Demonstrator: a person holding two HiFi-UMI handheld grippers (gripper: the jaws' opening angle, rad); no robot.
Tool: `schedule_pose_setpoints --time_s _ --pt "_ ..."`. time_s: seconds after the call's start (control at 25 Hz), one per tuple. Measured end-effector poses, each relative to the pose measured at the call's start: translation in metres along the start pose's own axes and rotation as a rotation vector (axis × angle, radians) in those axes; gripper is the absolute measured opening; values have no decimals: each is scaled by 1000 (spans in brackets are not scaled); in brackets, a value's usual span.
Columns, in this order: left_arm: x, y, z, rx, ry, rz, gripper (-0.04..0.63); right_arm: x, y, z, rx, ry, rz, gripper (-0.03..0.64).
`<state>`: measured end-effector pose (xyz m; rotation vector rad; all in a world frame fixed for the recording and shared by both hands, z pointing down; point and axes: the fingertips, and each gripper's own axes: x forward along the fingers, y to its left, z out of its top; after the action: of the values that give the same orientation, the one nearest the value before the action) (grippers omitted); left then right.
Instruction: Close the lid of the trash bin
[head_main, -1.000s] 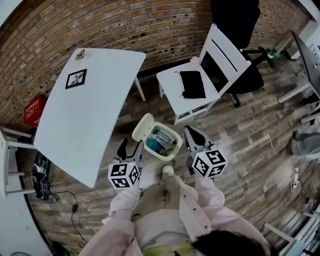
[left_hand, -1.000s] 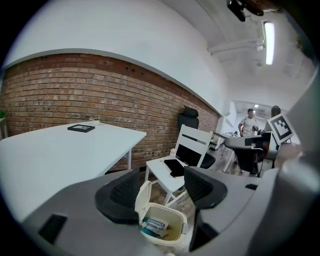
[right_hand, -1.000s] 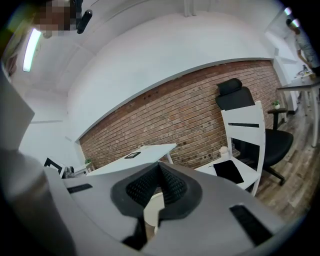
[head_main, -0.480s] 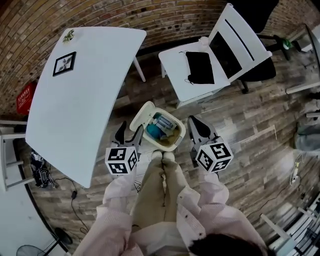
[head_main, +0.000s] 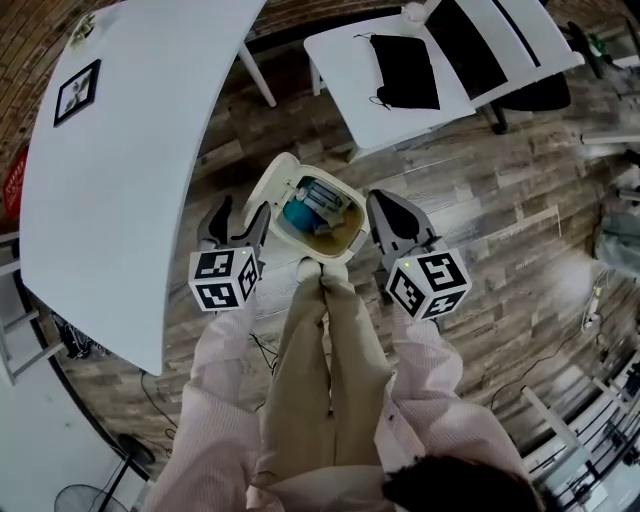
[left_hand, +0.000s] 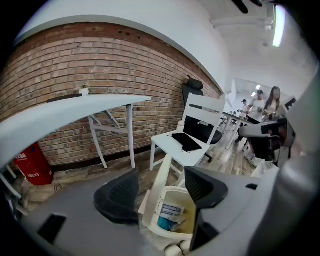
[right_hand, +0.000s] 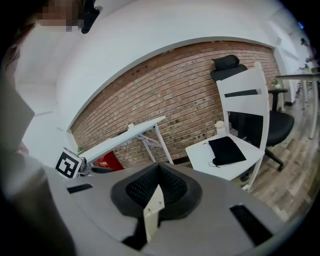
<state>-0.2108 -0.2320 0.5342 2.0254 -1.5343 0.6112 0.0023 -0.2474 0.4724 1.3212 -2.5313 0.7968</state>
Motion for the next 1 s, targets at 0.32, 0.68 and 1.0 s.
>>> schedule_pose_setpoints --time_s 0.32,0.68,1.0 --pt "30 11 -33 9 49 -39 284 7 -18 -33 18 20 -45 3" --pt "40 3 -43 37 62 -91 284 8 -20 -48 33 19 -74 3" --pt "36 -9 -44 48 55 -124 284 -2 -22 -53 53 2 -111 3"
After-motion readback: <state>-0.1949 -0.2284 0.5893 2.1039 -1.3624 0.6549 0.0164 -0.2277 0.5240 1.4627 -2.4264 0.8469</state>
